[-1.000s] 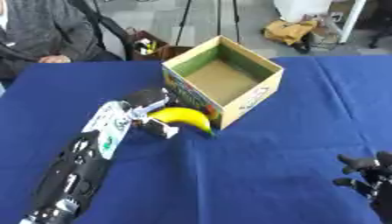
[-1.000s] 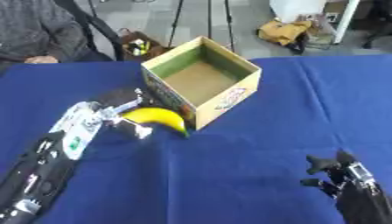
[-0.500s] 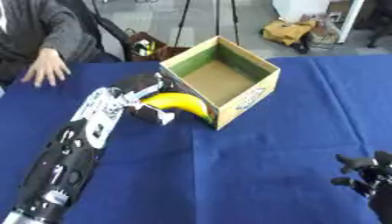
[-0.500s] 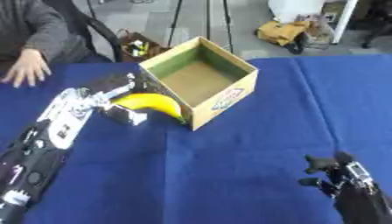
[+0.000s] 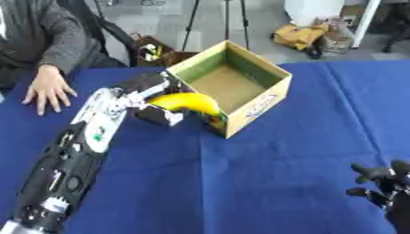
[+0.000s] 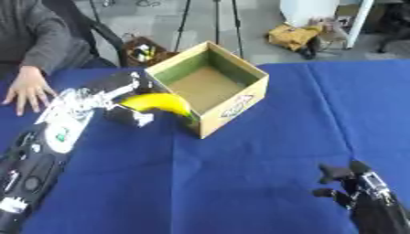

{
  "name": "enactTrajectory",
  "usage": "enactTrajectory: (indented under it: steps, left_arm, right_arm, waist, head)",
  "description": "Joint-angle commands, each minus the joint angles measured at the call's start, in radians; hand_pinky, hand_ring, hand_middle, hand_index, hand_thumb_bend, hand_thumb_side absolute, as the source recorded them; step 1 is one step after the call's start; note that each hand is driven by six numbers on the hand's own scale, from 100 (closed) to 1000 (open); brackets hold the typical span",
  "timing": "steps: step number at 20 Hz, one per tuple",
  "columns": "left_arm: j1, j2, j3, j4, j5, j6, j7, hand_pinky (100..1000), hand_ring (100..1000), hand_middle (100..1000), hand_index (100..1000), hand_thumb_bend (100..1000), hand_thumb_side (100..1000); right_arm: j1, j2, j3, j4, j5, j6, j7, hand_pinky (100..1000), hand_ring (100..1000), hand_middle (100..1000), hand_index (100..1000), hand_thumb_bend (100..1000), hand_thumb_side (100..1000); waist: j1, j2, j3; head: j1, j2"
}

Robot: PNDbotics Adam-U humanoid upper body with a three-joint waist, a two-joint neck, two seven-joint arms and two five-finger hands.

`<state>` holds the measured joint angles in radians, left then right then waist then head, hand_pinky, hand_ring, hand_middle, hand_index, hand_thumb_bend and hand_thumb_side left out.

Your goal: Pick up objects on the table and place them in the box.

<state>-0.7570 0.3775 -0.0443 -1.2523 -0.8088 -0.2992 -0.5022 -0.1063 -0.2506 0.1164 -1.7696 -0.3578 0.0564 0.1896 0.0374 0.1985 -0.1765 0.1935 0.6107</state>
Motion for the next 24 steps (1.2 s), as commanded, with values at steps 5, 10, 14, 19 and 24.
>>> enactTrajectory:
  steps: [5, 10, 14, 19, 24]
  left_arm:
    - [-0.036, 0.037, 0.015, -0.031, 0.015, 0.004, -0.006, 690, 543, 504, 720, 100, 415]
    - [-0.093, 0.04, 0.023, 0.008, -0.014, 0.024, 0.03, 690, 544, 504, 720, 100, 383]
    - [-0.144, 0.031, 0.027, 0.078, -0.05, 0.039, 0.081, 688, 543, 502, 720, 100, 383]
    - [-0.211, 0.007, 0.034, 0.181, -0.089, 0.05, 0.141, 687, 544, 503, 720, 100, 399]
    - [-0.247, -0.003, 0.037, 0.253, -0.121, 0.039, 0.186, 688, 546, 504, 721, 100, 398]
  right_arm:
    - [-0.01, -0.015, -0.006, -0.013, -0.003, -0.002, 0.003, 654, 964, 537, 626, 100, 833]
    - [-0.013, -0.015, -0.002, -0.013, -0.003, -0.001, 0.006, 654, 964, 537, 626, 100, 834]
    - [-0.014, -0.015, 0.001, -0.013, -0.003, 0.0, 0.01, 654, 964, 537, 626, 100, 835]
    - [-0.016, -0.015, 0.008, -0.011, -0.001, 0.002, 0.016, 653, 963, 537, 626, 100, 837]
    - [-0.019, -0.016, 0.013, -0.01, 0.0, 0.004, 0.021, 653, 963, 537, 626, 100, 837]
  waist:
    - [-0.003, -0.015, -0.003]
    - [-0.002, -0.013, -0.015]
    - [-0.001, -0.011, -0.03]
    - [0.003, -0.009, -0.051]
    - [0.007, -0.006, -0.066]
  head:
    - [0.002, -0.015]
    - [0.01, -0.021]
    - [0.019, -0.029]
    - [0.031, -0.035]
    - [0.038, -0.039]
